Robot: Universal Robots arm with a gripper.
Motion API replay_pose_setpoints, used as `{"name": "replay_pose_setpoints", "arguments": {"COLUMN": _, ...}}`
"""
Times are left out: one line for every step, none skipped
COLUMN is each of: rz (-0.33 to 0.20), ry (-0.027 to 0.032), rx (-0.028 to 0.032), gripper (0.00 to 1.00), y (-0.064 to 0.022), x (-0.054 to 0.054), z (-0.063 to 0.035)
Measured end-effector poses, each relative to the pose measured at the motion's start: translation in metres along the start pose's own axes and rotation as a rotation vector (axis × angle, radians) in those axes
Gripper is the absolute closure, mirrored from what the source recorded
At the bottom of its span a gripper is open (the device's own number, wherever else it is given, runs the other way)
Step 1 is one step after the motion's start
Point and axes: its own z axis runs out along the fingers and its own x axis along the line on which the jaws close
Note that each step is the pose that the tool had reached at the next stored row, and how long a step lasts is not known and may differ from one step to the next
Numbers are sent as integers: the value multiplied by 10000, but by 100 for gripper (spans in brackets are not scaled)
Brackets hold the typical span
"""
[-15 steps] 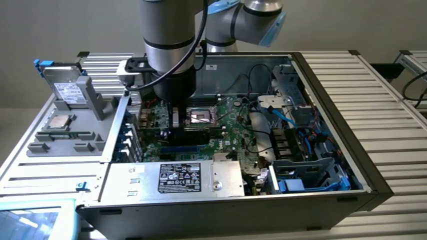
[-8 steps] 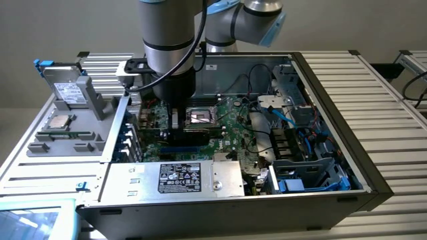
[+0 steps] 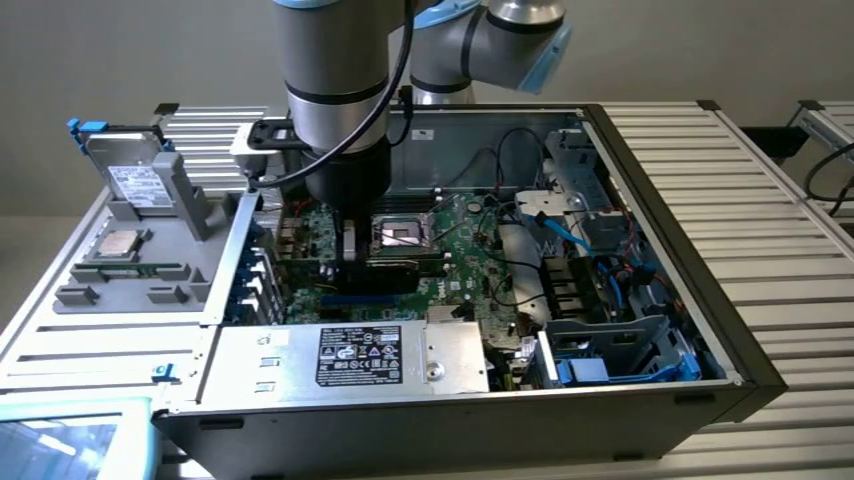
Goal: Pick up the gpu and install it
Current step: 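Insert the gpu into the slot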
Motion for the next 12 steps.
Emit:
{"name": "replay_pose_setpoints", "arguments": {"rz": 56, "ry": -1, "rx": 1, "gripper": 73, "y": 0, "x": 0, "z": 5}}
{"name": "replay_pose_setpoints", "arguments": {"rz": 173, "ry": 1, "rx": 0, "gripper": 73, "y": 0, "x": 1, "z": 8}}
{"name": "replay_pose_setpoints", "arguments": {"rz": 305, "ry": 1, "rx": 1, "gripper": 73, "y": 0, "x": 1, "z": 10}}
{"name": "replay_pose_setpoints", "arguments": {"rz": 406, "ry": 0, "rx": 2, "gripper": 73, "y": 0, "x": 0, "z": 11}}
{"name": "replay_pose_setpoints", "arguments": {"rz": 470, "ry": -1, "rx": 3, "gripper": 73, "y": -1, "x": 0, "z": 12}}
{"name": "replay_pose_setpoints", "arguments": {"rz": 518, "ry": -1, "rx": 4, "gripper": 73, "y": -2, "x": 0, "z": 12}}
{"name": "replay_pose_setpoints", "arguments": {"rz": 545, "ry": -3, "rx": 4, "gripper": 73, "y": -3, "x": 0, "z": 13}}
{"name": "replay_pose_setpoints", "arguments": {"rz": 545, "ry": -2, "rx": 4, "gripper": 73, "y": -3, "x": 0, "z": 13}}
{"name": "replay_pose_setpoints", "arguments": {"rz": 544, "ry": -3, "rx": 5, "gripper": 73, "y": -3, "x": 0, "z": 13}}
{"name": "replay_pose_setpoints", "arguments": {"rz": 544, "ry": -3, "rx": 5, "gripper": 73, "y": -4, "x": 0, "z": 13}}
{"name": "replay_pose_setpoints", "arguments": {"rz": 547, "ry": -4, "rx": 5, "gripper": 73, "y": -4, "x": 0, "z": 15}}
{"name": "replay_pose_setpoints", "arguments": {"rz": 551, "ry": -6, "rx": 7, "gripper": 73, "y": -4, "x": 0, "z": 22}}
